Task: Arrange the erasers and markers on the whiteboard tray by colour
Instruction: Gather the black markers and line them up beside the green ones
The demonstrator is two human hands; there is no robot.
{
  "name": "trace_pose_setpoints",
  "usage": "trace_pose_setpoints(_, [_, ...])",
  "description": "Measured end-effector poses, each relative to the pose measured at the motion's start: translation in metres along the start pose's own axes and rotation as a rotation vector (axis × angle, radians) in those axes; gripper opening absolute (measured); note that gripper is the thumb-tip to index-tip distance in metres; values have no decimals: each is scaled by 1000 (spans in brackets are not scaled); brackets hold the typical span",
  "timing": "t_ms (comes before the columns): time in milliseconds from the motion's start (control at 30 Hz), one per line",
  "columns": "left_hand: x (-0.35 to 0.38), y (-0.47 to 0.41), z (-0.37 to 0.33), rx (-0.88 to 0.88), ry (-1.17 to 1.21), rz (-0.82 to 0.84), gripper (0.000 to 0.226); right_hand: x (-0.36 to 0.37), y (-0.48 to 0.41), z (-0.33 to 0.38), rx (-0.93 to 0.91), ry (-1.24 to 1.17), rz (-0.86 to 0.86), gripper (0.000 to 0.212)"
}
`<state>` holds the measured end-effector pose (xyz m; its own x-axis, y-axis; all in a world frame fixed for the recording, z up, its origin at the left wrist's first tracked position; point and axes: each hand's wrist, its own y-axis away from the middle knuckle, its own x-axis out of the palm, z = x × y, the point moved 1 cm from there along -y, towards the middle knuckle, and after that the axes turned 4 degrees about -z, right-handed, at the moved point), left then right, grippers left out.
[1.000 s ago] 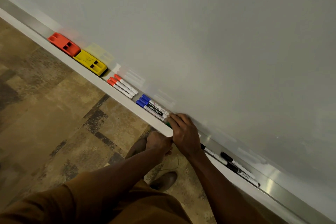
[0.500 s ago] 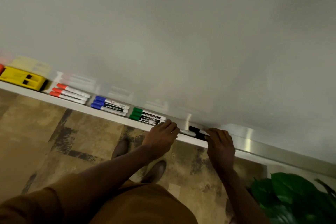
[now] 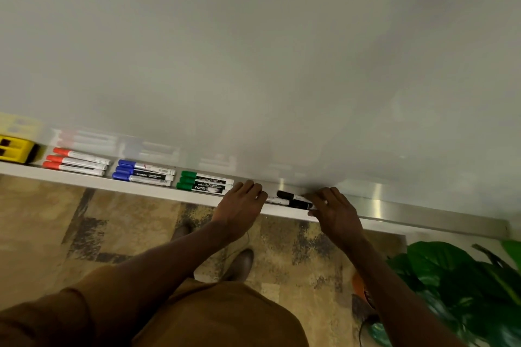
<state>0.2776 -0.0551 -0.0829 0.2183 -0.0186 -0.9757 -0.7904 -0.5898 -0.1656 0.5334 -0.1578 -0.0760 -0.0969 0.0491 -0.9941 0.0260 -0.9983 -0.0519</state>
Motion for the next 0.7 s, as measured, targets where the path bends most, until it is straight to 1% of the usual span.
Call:
trace_pose_setpoints(67, [-1,-2,-1,-5,-10,11,33,0,0,-3,-27,12,21,49])
trace_pose_setpoints(200, [-1,-3,-1,-29,-42,84,31,1,3,-10,-20,9,50,45])
trace_pose_setpoints(467, [-2,-6,-7,-43,-79,162,27,-6,10,-20,62,22,73,44])
trace_pose_setpoints(600, [2,-5,-15,-50,-84,167,30,-7,15,-26,117,31,90,47])
trace_pose_setpoints(700, [9,1,-28,-72,-59,149,42,-7,21,-25,166,45,52,46])
